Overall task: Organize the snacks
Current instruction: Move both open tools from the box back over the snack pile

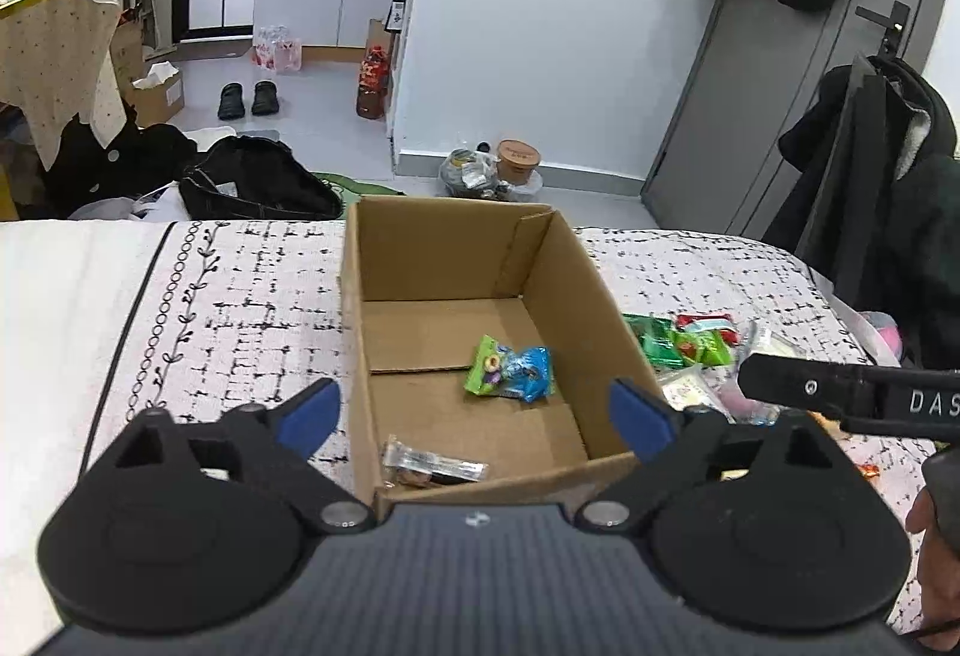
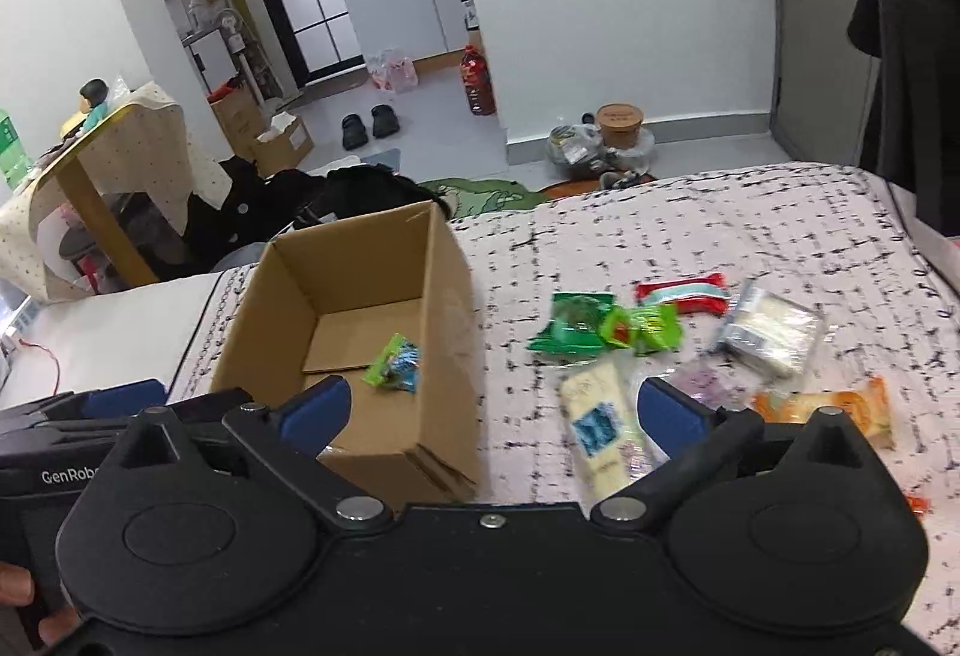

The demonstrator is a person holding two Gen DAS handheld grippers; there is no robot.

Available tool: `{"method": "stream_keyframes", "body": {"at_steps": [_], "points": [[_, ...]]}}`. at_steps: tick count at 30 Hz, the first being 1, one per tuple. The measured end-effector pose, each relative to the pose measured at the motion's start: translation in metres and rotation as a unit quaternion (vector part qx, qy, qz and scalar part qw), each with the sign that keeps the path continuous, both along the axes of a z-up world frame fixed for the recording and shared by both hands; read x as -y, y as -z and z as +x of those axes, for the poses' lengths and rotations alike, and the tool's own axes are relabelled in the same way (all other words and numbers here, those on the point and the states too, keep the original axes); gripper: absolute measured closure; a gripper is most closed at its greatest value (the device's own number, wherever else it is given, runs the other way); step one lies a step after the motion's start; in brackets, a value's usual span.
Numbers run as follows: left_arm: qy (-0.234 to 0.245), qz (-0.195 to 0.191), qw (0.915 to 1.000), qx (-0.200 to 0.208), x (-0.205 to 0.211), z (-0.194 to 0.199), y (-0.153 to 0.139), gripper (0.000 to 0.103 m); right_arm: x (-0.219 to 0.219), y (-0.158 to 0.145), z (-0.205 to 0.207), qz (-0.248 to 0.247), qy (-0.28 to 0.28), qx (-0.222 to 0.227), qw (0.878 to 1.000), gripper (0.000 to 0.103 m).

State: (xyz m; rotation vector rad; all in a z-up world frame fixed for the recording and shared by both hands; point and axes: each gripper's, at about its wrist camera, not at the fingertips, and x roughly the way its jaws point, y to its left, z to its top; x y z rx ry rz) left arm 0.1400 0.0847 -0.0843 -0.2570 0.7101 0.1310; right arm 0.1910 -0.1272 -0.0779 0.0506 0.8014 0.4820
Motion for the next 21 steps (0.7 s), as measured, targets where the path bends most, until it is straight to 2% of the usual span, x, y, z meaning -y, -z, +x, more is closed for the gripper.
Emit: {"method": "stream_keyframes", "body": {"at_steps": [2, 7, 13, 21], "points": [[0.000, 0.007, 1.0000, -0.001, 0.006, -0.001, 0.000, 0.000, 0.008, 0.000, -0.002, -0.008, 0.007, 0.000, 1.000, 0.000], [0.011, 0.010, 0.9999, -0.001, 0.020, -0.002, -0.003, 0.000, 0.027, -0.001, -0.009, -0.010, 0.015, 0.001, 1.000, 0.000], [0.047, 0.003, 0.9989, -0.001, 0.040, -0.005, -0.002, 0.000, 0.044, -0.006, -0.018, -0.027, 0.009, 0.016, 0.999, 0.000], [0.095, 0.011, 0.9955, 0.003, 0.066, -0.002, -0.002, 0.000, 0.076, -0.003, -0.022, -0.031, 0.033, 0.004, 0.999, 0.000]]}}
